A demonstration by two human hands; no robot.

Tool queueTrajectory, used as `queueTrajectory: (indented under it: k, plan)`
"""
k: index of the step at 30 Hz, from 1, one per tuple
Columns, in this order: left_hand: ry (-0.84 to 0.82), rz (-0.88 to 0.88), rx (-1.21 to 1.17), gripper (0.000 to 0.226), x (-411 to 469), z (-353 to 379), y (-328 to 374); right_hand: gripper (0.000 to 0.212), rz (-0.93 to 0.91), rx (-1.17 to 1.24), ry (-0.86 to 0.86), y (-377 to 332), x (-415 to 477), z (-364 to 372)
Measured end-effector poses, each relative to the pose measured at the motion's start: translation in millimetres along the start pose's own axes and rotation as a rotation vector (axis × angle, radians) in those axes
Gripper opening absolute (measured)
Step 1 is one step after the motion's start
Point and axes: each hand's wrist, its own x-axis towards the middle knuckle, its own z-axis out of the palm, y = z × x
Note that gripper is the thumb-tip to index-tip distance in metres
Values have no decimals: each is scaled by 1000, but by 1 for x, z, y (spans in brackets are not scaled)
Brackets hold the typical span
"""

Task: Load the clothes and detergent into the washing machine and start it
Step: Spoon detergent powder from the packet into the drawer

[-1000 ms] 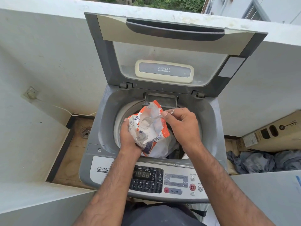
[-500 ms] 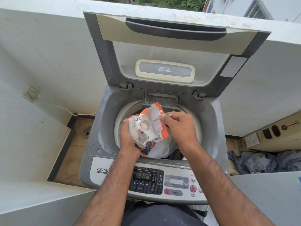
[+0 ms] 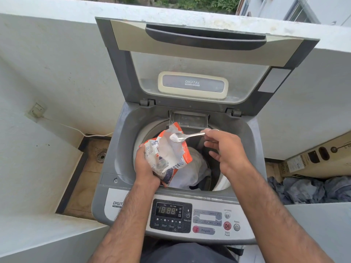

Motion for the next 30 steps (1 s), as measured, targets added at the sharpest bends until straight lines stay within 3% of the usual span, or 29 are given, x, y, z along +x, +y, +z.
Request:
queueTrajectory:
  k: [17, 22, 25, 28, 30]
  plan:
    - [49, -25, -157, 45, -7, -6, 14, 6, 49, 73, 111, -8, 92, 35]
    - [35, -60, -132, 43, -12, -1, 15, 24, -42, 52, 155, 9, 107, 60]
    - [41, -64, -116, 40, -13, 1, 16, 32, -140, -74, 181, 19, 109, 67]
    - [46, -59, -108, 39, -14, 3, 18, 16, -265, -284, 150, 23, 100, 68]
    - [54, -55, -96, 37, -16, 7, 18, 16, -386, -457, 159, 25, 92, 67]
